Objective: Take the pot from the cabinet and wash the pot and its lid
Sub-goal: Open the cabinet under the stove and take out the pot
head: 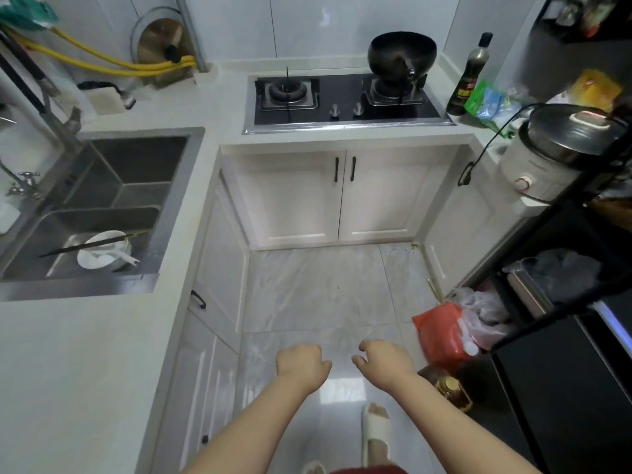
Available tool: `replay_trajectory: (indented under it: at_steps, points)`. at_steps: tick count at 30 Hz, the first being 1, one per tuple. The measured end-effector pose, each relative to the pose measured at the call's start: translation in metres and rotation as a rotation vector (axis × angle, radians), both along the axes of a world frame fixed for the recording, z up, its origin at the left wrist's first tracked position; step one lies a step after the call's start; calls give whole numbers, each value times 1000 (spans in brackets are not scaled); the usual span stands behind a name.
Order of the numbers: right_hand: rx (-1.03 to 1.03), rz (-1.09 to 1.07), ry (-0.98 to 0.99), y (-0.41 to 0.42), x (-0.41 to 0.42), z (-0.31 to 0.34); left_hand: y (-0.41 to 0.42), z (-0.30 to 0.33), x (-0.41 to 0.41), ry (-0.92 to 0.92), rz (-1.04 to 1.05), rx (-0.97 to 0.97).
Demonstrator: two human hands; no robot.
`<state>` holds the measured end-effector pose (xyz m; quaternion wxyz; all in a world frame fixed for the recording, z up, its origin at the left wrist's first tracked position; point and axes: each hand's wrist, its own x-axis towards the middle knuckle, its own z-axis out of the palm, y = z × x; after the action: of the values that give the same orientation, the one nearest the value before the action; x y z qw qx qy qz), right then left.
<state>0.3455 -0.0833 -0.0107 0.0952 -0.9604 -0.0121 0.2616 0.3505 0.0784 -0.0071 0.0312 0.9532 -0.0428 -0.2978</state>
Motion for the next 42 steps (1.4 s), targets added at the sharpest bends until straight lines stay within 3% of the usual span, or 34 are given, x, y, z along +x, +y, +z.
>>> replay_trajectory:
  at_steps: [19,42]
  points:
    - [19,184,43,-54,187,-6,-58,2,143,25,212,3]
    - [-9,-23,29,30,358,-4,37,-5,360,-5,2,-12]
